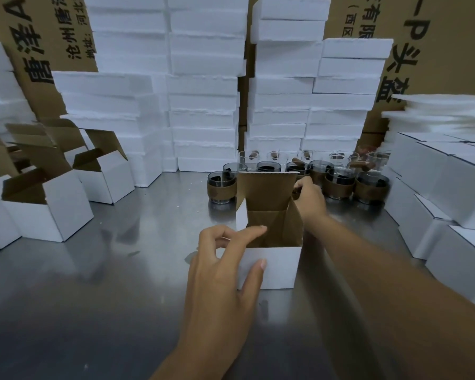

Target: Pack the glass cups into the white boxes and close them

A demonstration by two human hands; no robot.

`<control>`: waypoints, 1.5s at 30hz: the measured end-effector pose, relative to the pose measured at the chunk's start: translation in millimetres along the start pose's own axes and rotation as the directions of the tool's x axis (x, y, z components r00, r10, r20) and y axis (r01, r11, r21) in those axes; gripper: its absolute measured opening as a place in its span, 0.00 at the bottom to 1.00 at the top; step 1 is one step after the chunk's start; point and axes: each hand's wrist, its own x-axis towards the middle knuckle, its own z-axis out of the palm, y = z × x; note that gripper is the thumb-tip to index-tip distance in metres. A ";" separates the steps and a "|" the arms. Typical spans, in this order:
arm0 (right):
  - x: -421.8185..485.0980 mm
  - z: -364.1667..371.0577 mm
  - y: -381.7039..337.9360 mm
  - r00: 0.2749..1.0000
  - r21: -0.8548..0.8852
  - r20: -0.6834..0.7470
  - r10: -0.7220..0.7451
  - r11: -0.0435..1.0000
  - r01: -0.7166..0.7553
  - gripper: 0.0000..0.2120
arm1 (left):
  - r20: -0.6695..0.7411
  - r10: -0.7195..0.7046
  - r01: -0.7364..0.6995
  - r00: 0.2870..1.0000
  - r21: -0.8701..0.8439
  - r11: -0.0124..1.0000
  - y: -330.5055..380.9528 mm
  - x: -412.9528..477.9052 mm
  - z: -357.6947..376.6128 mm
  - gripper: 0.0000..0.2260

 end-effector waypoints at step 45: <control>-226.9 -63.6 -31.1 0.952 0.762 0.298 -0.064 0.617 -0.197 0.18 | 0.496 -0.207 0.497 0.844 -0.574 0.651 24.5 -22.5 -36.3 0.32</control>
